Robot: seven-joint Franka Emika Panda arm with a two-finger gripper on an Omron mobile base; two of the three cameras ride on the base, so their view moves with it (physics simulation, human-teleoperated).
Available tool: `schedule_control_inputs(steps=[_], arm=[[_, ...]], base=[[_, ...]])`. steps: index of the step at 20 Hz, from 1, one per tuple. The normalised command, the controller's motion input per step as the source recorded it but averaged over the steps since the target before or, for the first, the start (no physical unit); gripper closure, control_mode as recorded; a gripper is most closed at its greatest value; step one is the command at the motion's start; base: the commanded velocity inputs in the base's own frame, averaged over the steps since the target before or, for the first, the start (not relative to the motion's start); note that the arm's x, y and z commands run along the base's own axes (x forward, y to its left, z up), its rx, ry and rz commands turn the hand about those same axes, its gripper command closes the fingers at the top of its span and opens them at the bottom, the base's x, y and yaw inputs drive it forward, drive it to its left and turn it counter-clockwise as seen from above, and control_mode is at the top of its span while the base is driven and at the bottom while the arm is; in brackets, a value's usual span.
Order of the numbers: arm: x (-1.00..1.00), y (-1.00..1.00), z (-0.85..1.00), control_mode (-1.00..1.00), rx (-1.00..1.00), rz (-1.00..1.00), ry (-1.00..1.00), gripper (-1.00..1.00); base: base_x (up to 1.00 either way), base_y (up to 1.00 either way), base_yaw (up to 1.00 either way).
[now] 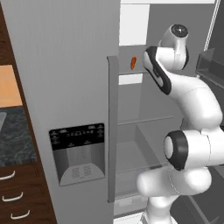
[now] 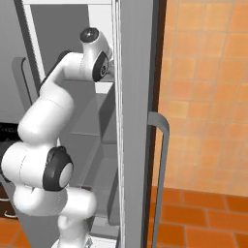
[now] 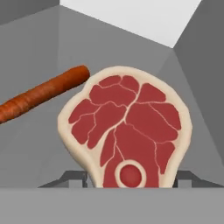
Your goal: Place one carrot and one steak in each tupperware on the nearby counter, to pack two identical lunches.
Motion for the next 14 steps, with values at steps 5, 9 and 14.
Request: schedule_control_inputs(steps=[5,9,14], arm=[[-1.00,0.23,0.11,-1.00,0.09,-0.11,-0.11,1.00],[-1.00,0.47,-0.53,-1.00,0.01,-0.08,-0.16,1.00],[-1.00,0.03,-0.47,-1.00,0.01,-0.07,-0.09,1.00]], base=[[0.00,0.00,0.00],[0.00,0.00,0.00],[0.00,0.00,0.00]])
